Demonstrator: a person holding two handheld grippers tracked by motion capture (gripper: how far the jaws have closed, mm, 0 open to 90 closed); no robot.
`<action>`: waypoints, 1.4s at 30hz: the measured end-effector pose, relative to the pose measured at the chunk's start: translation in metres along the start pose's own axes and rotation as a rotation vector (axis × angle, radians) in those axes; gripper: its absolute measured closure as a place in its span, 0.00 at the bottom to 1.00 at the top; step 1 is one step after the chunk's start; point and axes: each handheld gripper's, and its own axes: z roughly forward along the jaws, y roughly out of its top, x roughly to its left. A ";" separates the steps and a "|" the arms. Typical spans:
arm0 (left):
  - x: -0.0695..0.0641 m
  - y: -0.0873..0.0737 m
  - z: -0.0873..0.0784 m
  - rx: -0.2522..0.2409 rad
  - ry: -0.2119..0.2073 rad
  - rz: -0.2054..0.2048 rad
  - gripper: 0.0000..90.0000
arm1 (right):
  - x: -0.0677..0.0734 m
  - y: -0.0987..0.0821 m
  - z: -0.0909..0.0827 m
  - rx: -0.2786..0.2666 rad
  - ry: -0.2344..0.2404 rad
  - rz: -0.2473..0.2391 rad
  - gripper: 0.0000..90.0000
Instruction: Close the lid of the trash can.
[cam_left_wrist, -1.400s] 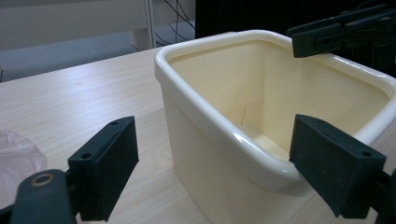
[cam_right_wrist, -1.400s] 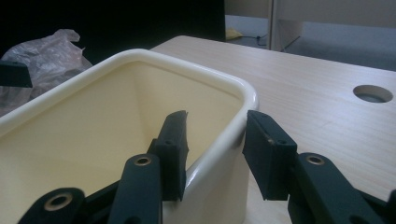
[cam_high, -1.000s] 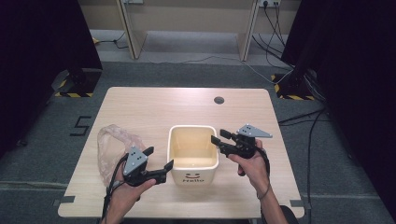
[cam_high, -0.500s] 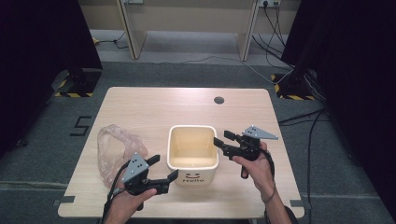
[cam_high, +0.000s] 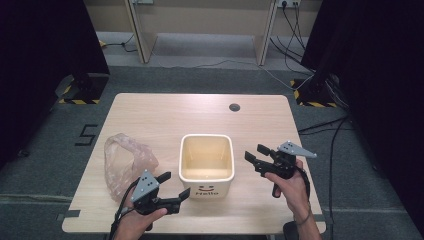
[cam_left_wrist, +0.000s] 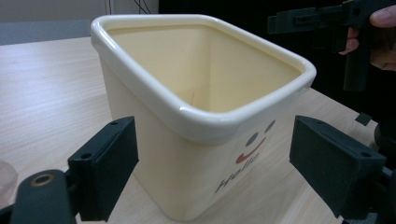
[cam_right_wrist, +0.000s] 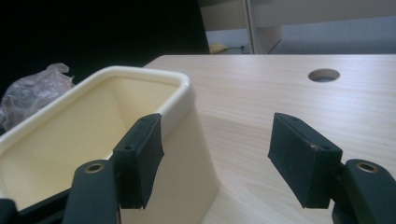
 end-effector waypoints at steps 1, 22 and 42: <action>0.001 -0.002 0.000 0.005 0.003 -0.003 0.17 | -0.002 -0.002 -0.001 0.004 -0.005 0.005 0.38; 0.019 -0.037 0.002 0.062 0.093 0.049 0.17 | -0.023 -0.044 -0.012 0.087 -0.085 0.015 0.34; 0.025 -0.073 0.017 0.200 0.087 0.070 0.17 | -0.019 -0.066 0.007 0.212 -0.062 -0.019 0.31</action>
